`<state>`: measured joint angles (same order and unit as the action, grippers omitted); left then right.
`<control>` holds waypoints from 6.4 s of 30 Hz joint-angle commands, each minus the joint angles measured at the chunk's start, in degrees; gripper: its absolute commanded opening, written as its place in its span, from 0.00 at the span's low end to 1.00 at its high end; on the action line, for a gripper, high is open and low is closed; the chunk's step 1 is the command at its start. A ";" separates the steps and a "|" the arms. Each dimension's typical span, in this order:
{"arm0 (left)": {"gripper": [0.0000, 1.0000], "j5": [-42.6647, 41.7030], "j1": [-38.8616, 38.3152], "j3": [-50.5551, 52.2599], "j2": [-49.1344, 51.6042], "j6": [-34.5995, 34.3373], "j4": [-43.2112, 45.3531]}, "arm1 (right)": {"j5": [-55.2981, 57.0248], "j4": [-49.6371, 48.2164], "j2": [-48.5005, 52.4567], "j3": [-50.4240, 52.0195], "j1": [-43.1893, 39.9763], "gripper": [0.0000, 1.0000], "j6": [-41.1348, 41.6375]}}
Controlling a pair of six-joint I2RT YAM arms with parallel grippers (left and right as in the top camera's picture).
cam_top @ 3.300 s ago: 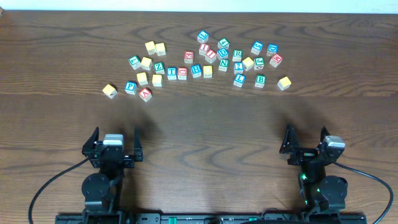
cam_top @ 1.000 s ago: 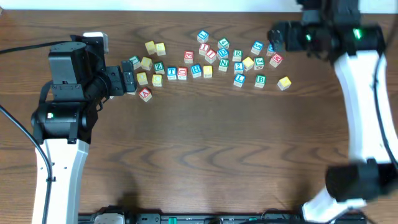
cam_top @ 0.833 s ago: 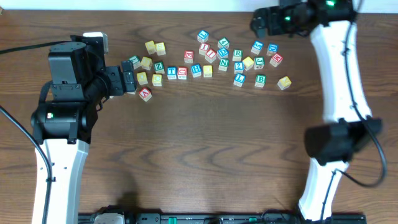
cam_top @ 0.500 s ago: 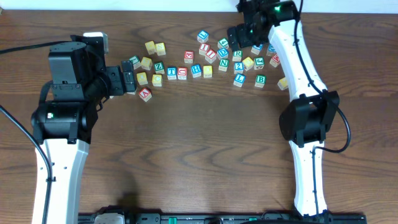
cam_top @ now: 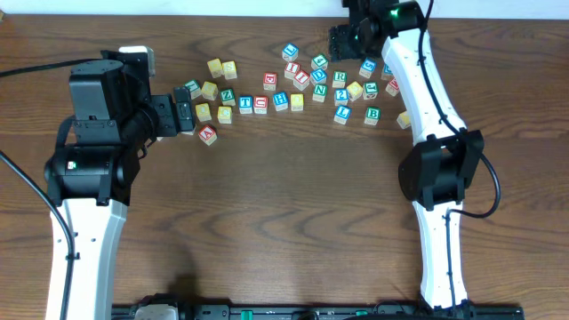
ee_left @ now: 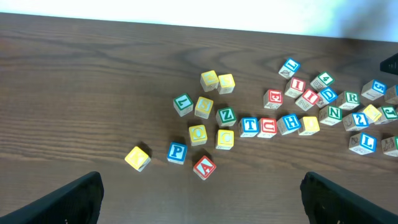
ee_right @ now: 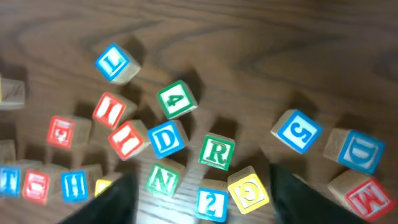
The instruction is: Spell out ROBOT
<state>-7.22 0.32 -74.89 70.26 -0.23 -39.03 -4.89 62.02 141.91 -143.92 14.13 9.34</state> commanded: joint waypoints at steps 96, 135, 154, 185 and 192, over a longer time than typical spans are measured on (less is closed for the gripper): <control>1.00 19.71 5.03 -1.20 2.84 -15.13 -9.79 | 19.32 -18.16 -4.35 34.53 34.93 0.25 40.37; 0.94 1.27 -3.67 -24.65 33.88 -7.67 -16.52 | 1.46 13.73 -7.56 5.16 3.98 0.61 8.76; 0.61 8.11 -4.63 -25.83 54.47 -15.91 -6.45 | 1.51 15.76 -7.54 5.25 3.98 0.65 5.79; 0.42 8.13 -4.70 -22.71 58.36 -17.03 -1.86 | 1.55 16.00 -7.54 5.29 4.28 0.67 5.77; 0.38 8.13 -4.68 -21.31 58.36 -16.41 -1.75 | 1.55 16.06 -7.54 5.27 4.33 0.71 5.77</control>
<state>0.16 -4.29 -97.60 127.79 -16.93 -40.64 -3.09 78.02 136.00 -137.80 17.96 15.84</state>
